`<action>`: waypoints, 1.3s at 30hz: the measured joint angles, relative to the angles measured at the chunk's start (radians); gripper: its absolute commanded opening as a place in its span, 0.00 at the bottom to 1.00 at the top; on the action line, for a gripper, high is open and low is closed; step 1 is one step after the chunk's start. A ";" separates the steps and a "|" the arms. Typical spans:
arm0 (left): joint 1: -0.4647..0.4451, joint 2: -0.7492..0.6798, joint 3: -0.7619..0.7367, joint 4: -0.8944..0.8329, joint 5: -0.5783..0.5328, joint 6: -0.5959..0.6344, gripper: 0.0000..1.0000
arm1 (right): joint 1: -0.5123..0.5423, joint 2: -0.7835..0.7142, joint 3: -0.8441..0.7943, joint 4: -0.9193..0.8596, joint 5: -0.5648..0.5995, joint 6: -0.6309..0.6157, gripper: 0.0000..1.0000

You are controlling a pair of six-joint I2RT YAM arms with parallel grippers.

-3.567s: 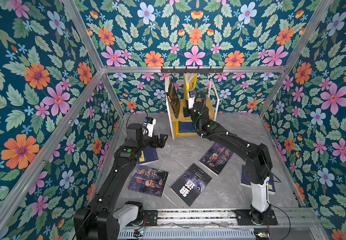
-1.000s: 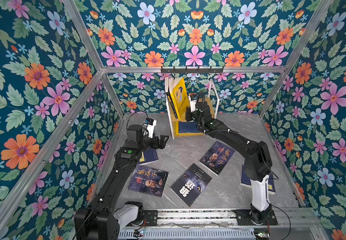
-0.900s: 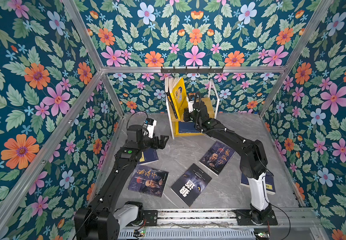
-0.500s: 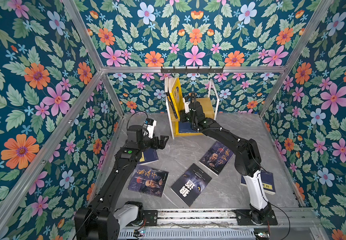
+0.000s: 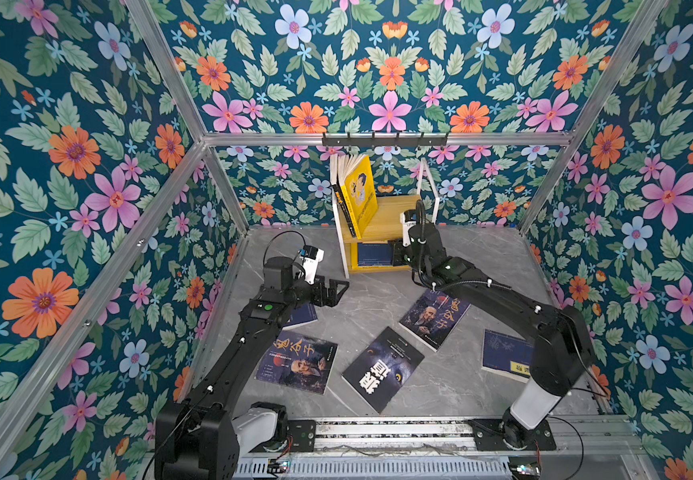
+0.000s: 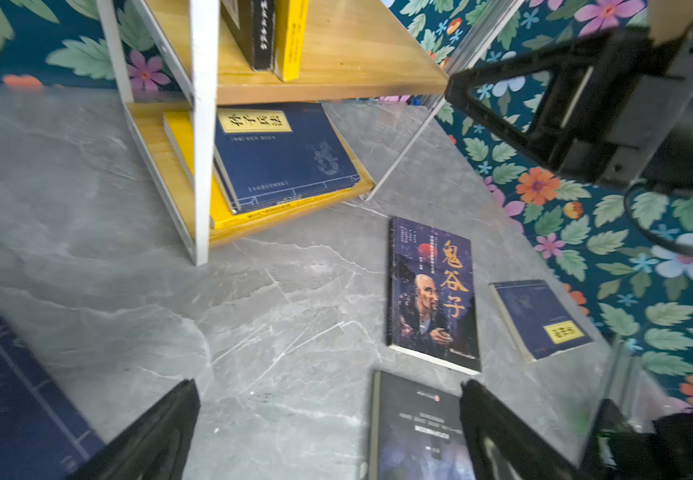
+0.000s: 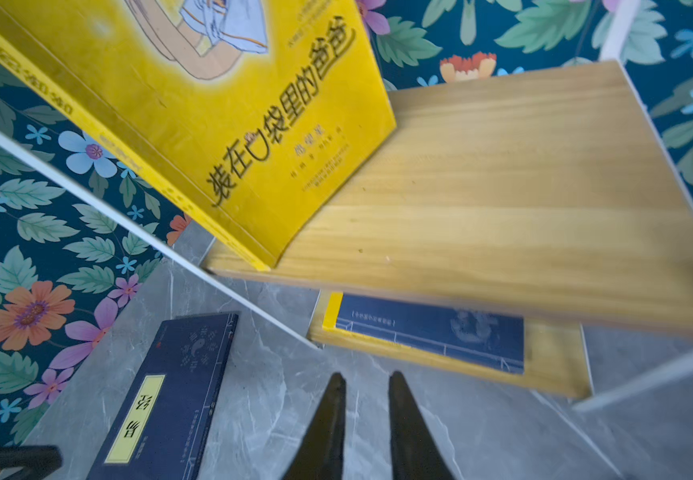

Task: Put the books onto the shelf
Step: 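Open the right gripper and draw it back from the shelf, then move both grippers down to the purple old-man book's opposite edges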

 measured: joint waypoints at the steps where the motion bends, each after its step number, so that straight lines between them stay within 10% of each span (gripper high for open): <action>1: -0.004 0.005 -0.013 0.022 0.016 -0.022 1.00 | 0.000 -0.045 -0.039 -0.019 0.008 0.022 0.33; 15: -0.244 0.253 0.053 0.141 -0.040 -0.150 1.00 | -0.076 -0.533 -0.560 -0.230 0.036 0.408 0.90; 26: -0.447 0.593 0.188 0.288 -0.155 -0.228 0.99 | -0.291 -0.666 -0.800 -0.214 -0.210 0.593 0.91; 39: -0.499 0.819 0.278 0.349 -0.136 -0.428 0.90 | -0.417 -0.464 -0.861 -0.103 -0.422 0.730 0.89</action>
